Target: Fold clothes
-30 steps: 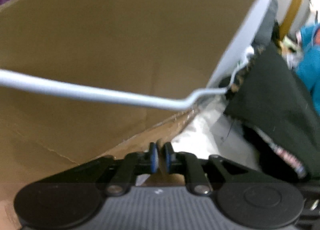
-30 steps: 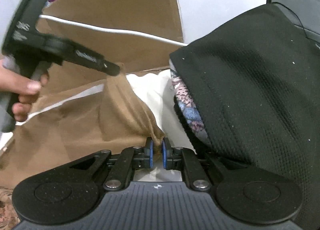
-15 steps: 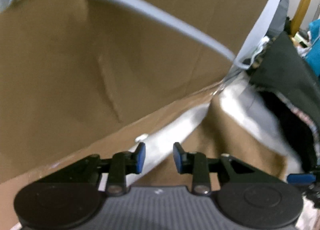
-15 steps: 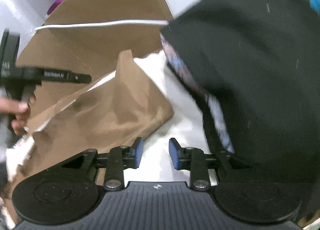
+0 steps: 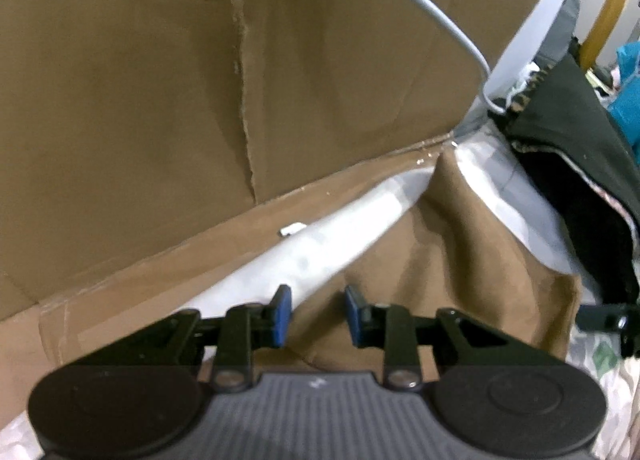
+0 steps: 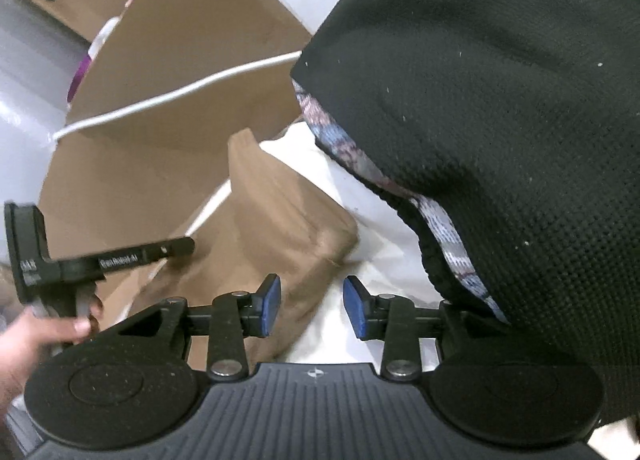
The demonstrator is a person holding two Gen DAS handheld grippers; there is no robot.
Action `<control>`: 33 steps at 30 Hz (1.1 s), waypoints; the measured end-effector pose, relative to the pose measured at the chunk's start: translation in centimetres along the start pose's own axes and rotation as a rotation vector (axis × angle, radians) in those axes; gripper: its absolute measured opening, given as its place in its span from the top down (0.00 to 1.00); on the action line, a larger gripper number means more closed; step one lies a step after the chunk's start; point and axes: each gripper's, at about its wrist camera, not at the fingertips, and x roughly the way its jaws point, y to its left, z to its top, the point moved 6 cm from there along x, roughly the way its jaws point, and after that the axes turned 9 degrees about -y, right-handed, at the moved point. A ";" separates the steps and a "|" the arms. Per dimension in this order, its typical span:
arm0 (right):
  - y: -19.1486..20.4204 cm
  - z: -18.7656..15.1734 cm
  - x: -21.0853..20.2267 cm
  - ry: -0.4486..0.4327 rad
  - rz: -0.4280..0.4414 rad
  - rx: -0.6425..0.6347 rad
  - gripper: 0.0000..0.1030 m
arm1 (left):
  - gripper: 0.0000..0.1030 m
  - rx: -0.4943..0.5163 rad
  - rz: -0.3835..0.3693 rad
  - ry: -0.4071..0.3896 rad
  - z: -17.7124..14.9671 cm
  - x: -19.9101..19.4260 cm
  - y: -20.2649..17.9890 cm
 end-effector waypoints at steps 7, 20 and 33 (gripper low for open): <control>-0.2 0.5 1.5 0.016 -0.051 -0.034 0.84 | 0.97 0.039 0.027 -0.002 -0.2 0.7 -0.3; -1.2 -0.6 1.0 -0.009 -0.126 -0.105 0.97 | 0.86 0.058 0.143 -0.038 1.4 0.9 -0.8; -0.7 -1.2 0.8 -0.013 -0.086 -0.133 0.97 | 0.67 0.085 -0.032 -0.153 6.8 1.8 -9.0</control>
